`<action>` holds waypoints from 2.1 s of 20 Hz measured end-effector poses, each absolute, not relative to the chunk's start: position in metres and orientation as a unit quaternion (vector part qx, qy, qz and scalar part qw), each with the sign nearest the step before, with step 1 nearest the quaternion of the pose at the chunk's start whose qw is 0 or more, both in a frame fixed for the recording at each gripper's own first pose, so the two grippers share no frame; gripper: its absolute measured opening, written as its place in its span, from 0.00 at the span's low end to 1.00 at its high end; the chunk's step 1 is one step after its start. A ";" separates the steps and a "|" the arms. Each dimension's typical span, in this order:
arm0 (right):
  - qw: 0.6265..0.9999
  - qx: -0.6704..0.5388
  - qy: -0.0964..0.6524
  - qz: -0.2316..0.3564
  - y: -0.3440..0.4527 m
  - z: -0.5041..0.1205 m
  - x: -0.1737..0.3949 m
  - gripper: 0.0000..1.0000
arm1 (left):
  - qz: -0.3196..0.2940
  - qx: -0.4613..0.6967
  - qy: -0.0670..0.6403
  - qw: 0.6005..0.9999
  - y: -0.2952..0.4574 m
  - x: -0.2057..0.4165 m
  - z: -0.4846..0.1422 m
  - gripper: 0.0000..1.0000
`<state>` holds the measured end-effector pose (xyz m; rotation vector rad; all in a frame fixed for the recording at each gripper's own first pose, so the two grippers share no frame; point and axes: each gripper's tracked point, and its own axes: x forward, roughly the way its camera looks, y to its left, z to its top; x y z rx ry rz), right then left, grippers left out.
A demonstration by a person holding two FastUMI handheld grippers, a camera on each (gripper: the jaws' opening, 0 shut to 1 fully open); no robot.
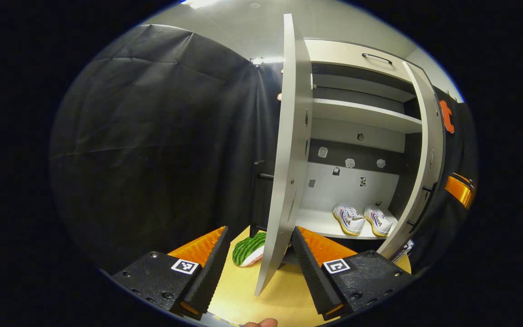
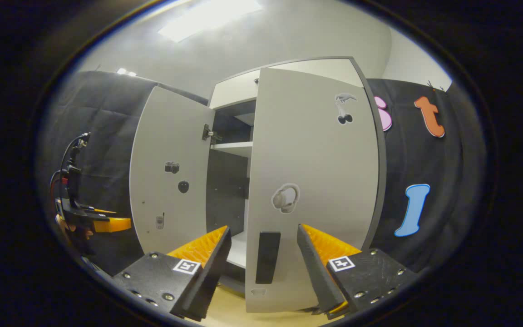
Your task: Grab one shoe with the right hand and put it into the shoe cabinet, grab the other shoe with the left hand and put it into the shoe cabinet; then close the right door with the right hand and the left door with the left hand.
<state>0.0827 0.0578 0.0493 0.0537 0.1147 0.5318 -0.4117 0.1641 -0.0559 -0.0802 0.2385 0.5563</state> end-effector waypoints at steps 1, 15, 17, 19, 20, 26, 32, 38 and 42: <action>0.963 0.026 0.058 0.262 0.057 0.047 0.083 0.87 | 0.275 -0.041 0.117 0.954 0.164 -0.412 -0.056 0.85; 0.962 0.032 0.067 0.263 0.048 0.039 0.092 0.87 | 0.292 -0.041 0.112 0.949 0.169 -0.410 -0.053 0.85; 0.962 0.032 0.067 0.262 0.047 0.038 0.092 0.87 | 0.293 -0.042 0.111 0.949 0.169 -0.409 -0.052 0.85; 0.962 0.032 0.067 0.262 0.045 0.037 0.093 0.83 | 0.296 -0.041 0.111 0.948 0.170 -0.409 -0.052 0.84; 0.962 0.032 0.068 0.262 0.044 0.037 0.093 0.83 | 0.297 -0.041 0.111 0.948 0.170 -0.409 -0.051 0.83; 0.962 0.033 0.075 0.262 0.043 0.030 0.098 0.83 | 0.302 -0.044 0.108 0.946 0.171 -0.408 -0.050 0.85; 0.961 0.034 0.079 0.265 0.048 0.025 0.101 0.87 | 0.312 -0.047 0.107 0.943 0.173 -0.408 -0.053 0.83; 0.959 0.036 0.081 0.269 0.055 0.022 0.103 0.87 | 0.322 -0.049 0.103 0.940 0.176 -0.410 -0.053 0.83; 0.958 0.036 0.083 0.274 0.062 0.020 0.103 0.87 | 0.332 -0.051 0.101 0.936 0.184 -0.426 -0.047 0.83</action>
